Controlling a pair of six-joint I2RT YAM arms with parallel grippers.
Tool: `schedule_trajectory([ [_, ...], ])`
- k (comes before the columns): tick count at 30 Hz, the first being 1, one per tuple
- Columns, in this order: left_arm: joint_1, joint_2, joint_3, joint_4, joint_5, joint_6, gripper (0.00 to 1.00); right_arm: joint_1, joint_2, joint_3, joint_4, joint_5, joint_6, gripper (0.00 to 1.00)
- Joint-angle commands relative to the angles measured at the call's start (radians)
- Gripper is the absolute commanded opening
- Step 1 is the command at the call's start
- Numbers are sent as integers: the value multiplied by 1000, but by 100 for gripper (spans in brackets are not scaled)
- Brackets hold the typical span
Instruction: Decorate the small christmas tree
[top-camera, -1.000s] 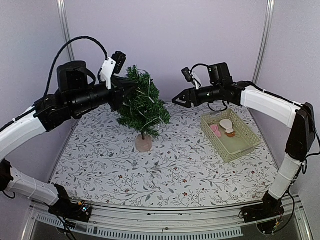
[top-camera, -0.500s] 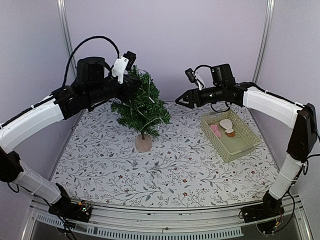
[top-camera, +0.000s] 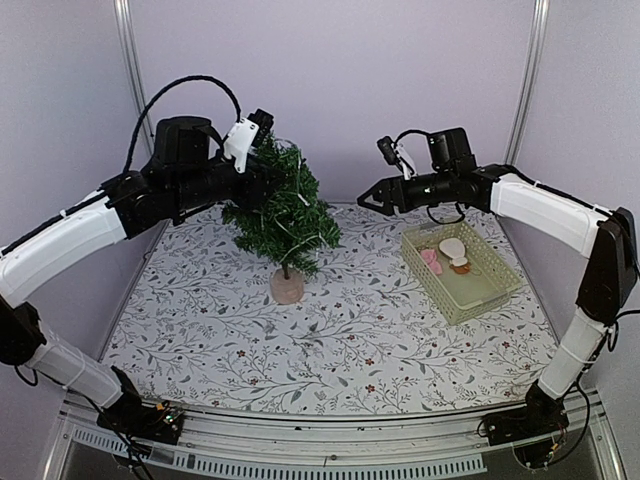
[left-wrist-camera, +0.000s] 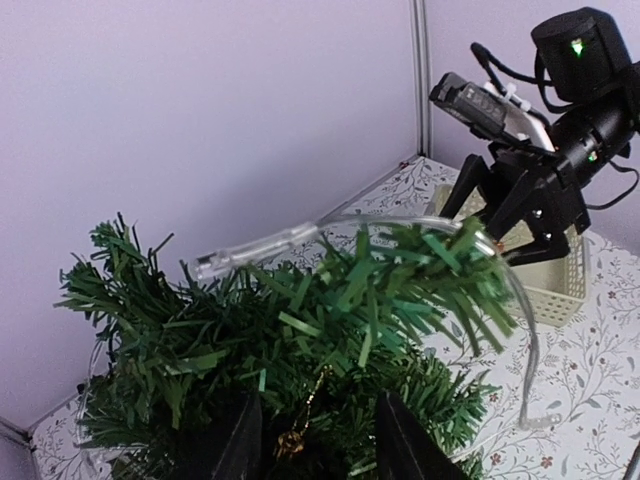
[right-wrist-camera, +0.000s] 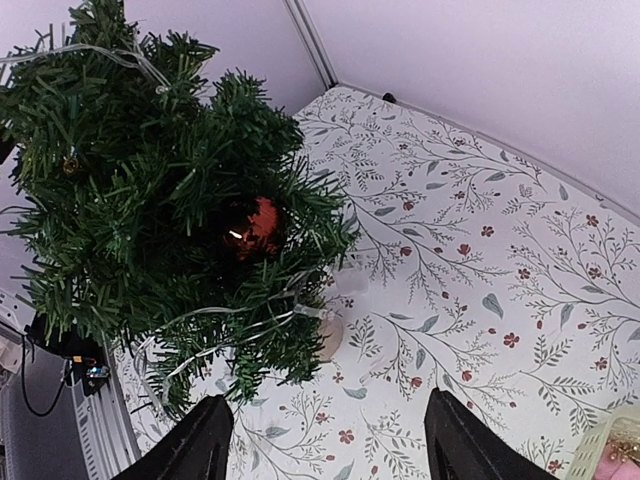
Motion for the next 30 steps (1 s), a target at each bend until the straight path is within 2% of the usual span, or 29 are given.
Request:
schedule_trajectory([
  [1, 9, -55, 3, -31, 27, -13, 43, -20, -51, -26, -14, 3, 2, 69],
  [8, 21, -122, -21, -26, 16, -78, 47, -95, -102, -96, -49, 1, 34, 70],
  [15, 147, -145, -36, -38, 52, -261, 47, -306, -163, -223, -142, 72, 57, 67],
  [19, 205, -165, -79, -20, 43, -314, 47, -369, -118, -256, -227, 171, 31, 63],
  [23, 268, -185, -136, 1, 29, -358, 48, -400, -58, -272, -233, 213, 18, 61],
  [30, 325, -213, -201, 30, 47, -403, 47, -418, 40, -270, -264, 407, -13, 53],
])
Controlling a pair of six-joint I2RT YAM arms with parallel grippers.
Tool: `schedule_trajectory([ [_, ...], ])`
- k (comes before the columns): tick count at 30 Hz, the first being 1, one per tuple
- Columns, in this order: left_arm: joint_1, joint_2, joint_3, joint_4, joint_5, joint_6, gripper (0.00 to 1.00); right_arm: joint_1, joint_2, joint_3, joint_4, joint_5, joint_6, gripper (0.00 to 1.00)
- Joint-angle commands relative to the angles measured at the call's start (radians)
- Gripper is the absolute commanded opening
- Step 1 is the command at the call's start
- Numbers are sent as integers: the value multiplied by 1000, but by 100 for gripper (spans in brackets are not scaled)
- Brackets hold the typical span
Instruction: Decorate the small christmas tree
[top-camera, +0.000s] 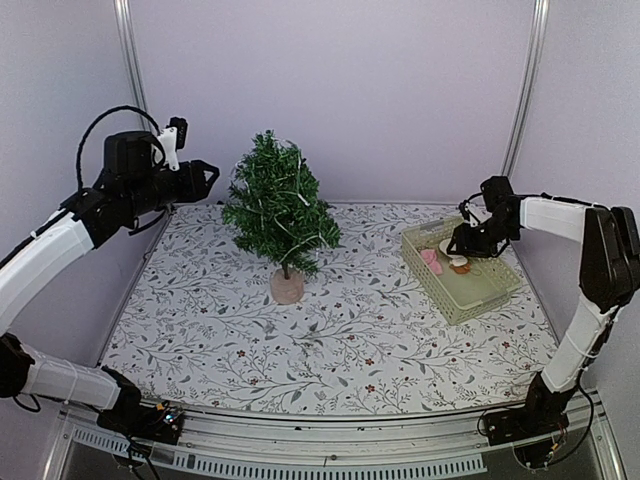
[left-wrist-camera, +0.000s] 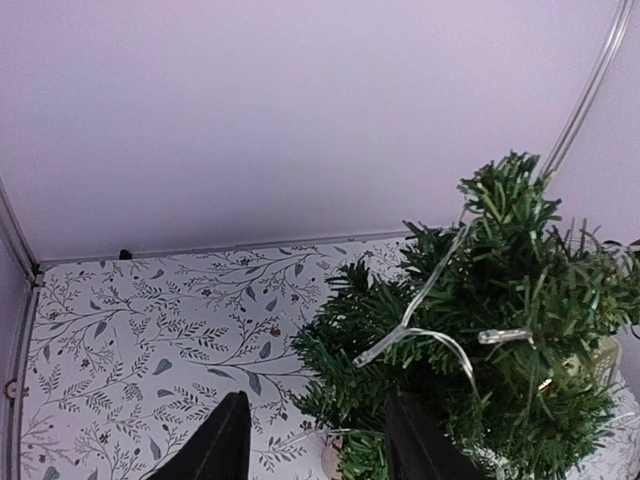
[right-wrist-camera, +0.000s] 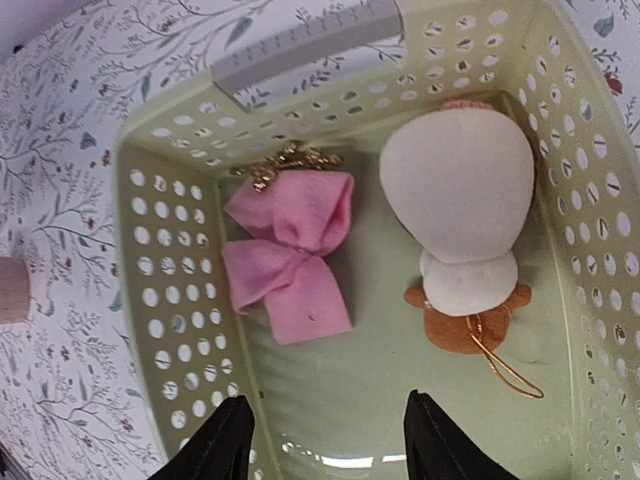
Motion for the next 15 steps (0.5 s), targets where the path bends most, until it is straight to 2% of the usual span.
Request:
schedule_trajectory([
  [1, 19, -33, -31, 41, 15, -43, 47, -23, 20, -20, -34, 148, -24, 51],
  [6, 20, -47, -56, 55, 24, -49, 47, -58, -5, -85, 13, 176, -16, 48],
  [10, 20, -48, -63, 53, 27, -43, 47, -71, 16, -75, 16, 216, -55, 44],
  [15, 21, -45, -70, 61, 27, -39, 47, -71, 40, -77, 36, 276, -80, 46],
])
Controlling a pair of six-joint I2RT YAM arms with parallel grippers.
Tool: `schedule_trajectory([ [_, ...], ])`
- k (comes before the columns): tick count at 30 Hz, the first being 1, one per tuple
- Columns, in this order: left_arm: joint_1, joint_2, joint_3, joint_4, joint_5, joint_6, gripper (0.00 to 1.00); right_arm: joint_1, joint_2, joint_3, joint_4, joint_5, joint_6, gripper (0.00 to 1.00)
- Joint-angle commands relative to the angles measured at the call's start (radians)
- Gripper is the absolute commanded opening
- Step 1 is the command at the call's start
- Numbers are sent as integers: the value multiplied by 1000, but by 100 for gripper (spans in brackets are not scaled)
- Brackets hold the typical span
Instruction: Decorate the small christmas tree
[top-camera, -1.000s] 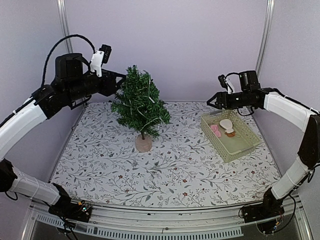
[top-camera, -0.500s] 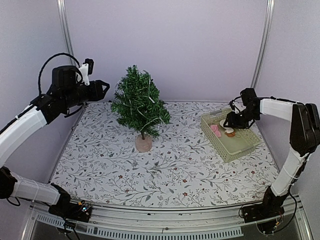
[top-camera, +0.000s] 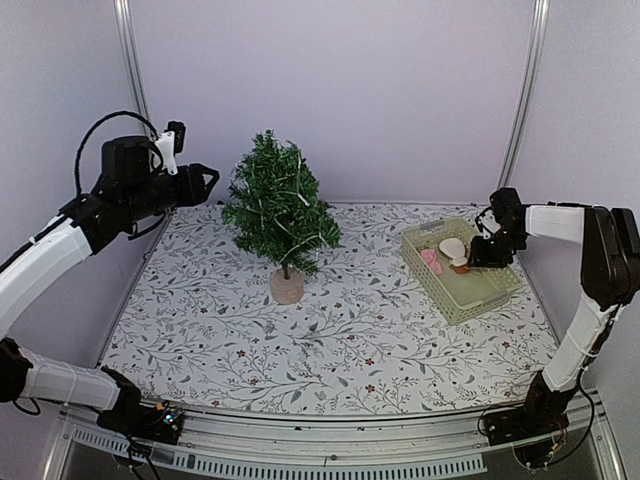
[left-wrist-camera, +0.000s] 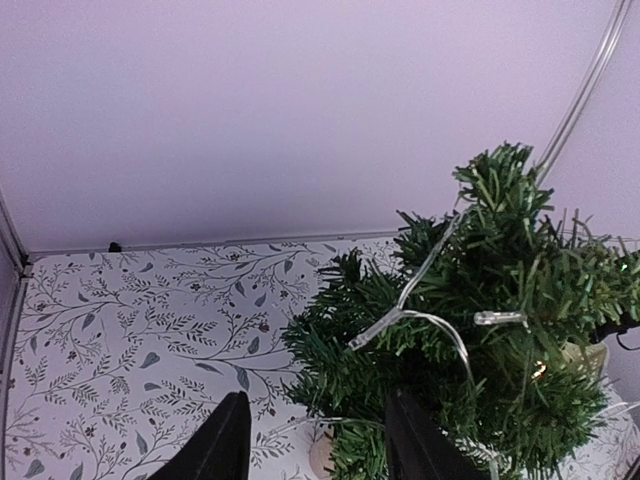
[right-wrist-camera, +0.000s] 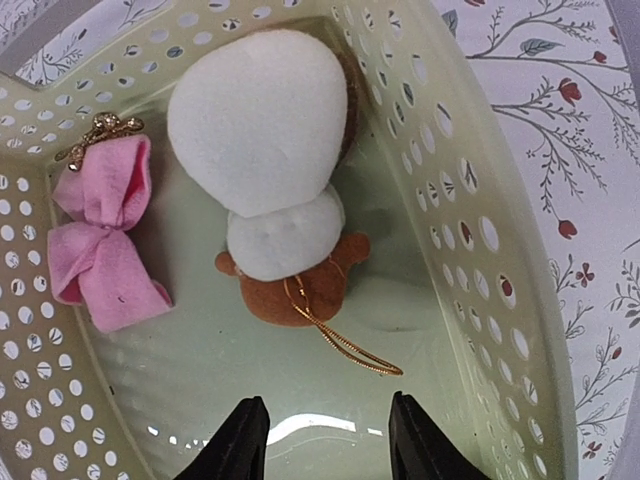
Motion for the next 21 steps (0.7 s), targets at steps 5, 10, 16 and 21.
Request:
schedule_trajectory([
  [5, 10, -9, -29, 49, 18, 3, 47, -4, 53, 7, 49, 85, -39, 45],
  [10, 11, -9, -30, 52, 14, 9, 47, -3, 84, 7, 61, 114, -77, 45],
  [16, 10, -15, -38, 54, 21, 14, 47, -3, 101, 5, 67, 107, -95, 37],
  [21, 12, -25, -50, 54, 18, 21, 47, -4, 74, -24, 87, 92, -108, 24],
])
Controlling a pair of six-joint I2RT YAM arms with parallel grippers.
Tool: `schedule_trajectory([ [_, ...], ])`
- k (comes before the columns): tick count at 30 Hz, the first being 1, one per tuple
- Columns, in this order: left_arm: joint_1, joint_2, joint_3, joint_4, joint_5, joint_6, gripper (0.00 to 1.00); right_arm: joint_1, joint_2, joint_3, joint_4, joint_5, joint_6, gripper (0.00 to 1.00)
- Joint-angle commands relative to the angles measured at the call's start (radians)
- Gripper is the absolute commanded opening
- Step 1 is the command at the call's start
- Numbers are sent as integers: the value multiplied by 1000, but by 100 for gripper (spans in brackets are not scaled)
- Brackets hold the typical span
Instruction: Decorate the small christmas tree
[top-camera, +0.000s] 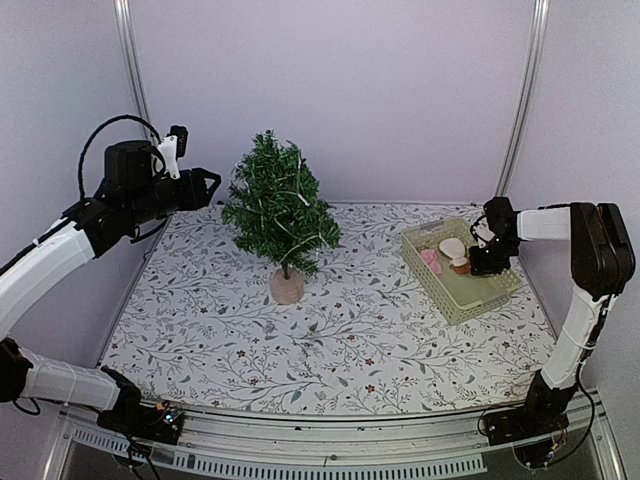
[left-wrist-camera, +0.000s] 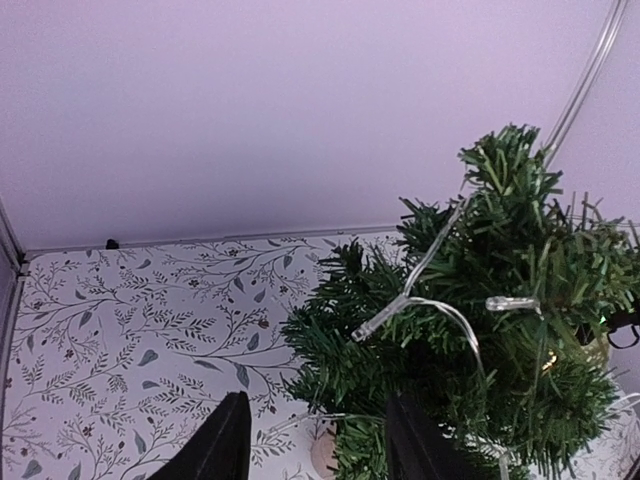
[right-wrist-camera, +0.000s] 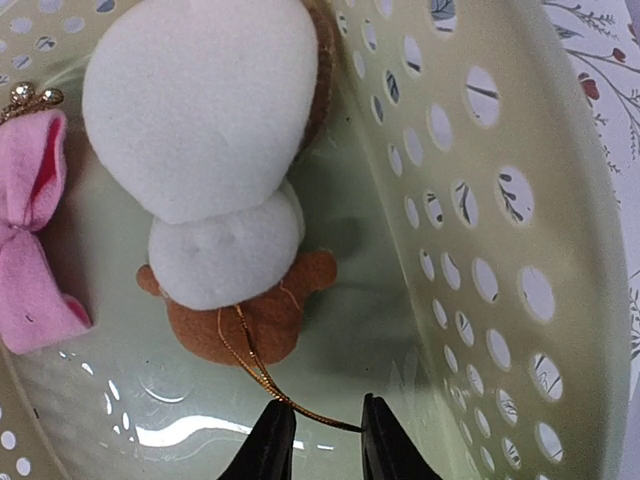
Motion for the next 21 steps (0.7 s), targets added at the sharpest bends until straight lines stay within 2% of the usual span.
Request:
schedule_trajectory([
  [1, 13, -27, -18, 26, 10, 16, 47, -4, -25, -24, 34, -3, -22, 22],
  [7, 14, -44, -29, 26, 12, 17, 47, -3, -49, -23, 38, -11, -28, 0],
  [16, 14, -99, -85, 43, 0, 59, 49, -3, -206, -38, 7, -127, 1, 0],
  [21, 13, -135, -134, 76, 6, 109, 50, -2, -277, -16, -36, -258, 32, 0],
])
